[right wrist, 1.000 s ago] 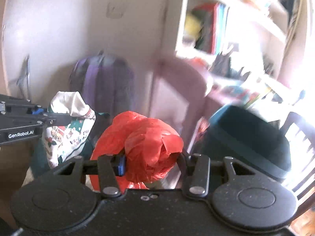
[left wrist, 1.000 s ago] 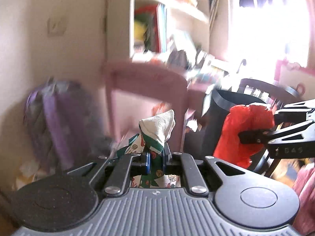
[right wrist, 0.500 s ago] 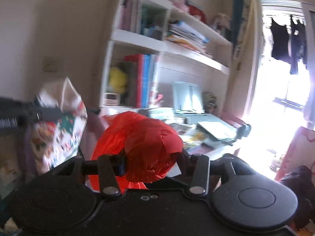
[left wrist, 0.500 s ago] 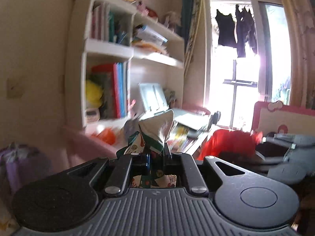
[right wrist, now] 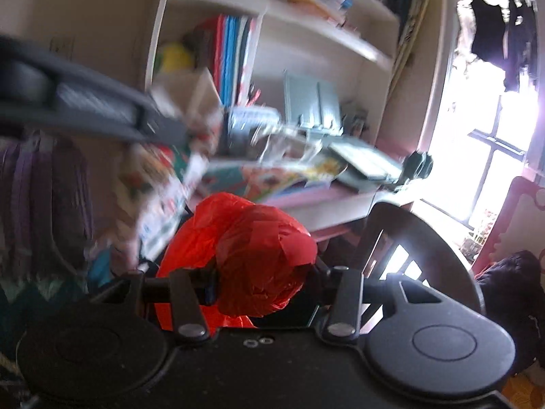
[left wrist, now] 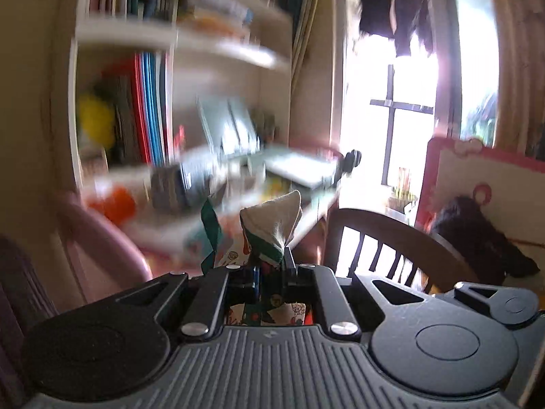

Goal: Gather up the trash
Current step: 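Lift the Christmas bag in the left tool while the right carries the red bag to the bin, then open both tools over the green bin to drop both bags, then lower both tools toward the trash on the floor beside the bed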

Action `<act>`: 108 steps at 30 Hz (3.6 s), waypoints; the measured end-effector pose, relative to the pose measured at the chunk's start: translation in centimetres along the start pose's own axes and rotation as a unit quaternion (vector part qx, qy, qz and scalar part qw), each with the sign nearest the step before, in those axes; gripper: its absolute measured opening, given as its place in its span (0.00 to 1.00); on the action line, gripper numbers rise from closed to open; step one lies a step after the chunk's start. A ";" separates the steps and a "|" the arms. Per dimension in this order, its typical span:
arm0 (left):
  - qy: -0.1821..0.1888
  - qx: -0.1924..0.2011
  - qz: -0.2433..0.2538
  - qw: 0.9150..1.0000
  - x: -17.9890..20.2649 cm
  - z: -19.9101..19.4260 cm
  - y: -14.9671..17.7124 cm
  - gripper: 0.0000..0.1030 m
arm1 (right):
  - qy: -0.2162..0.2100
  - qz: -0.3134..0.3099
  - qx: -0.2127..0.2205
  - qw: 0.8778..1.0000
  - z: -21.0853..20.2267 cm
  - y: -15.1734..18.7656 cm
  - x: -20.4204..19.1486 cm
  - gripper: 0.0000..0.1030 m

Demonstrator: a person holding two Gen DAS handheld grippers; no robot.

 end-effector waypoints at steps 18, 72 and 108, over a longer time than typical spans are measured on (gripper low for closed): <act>-0.020 -0.174 -0.013 0.984 -1.0 7.7 7.7 0.14 | -0.030 -0.024 -0.071 0.997 3.6 3.4 -1.0 0.53; -0.054 -0.088 -0.107 0.989 -23.5 -20.8 25.6 0.99 | -0.285 -0.065 -0.043 0.955 -8.1 8.2 -28.3 0.62; -0.002 -0.424 0.096 0.901 -40.7 -9.2 78.0 0.99 | -0.197 -0.126 -0.454 0.860 22.5 48.2 -52.0 0.59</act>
Point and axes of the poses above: each gripper's, at about its wrist camera, not at the fingertips, and z roughly the way its jaws point, x to its right, y to its underside, the point moved 9 cm from there along z, roughly the way its jaws point, and after that the axes turned 7 degrees about -x, right-handed, at the moved point
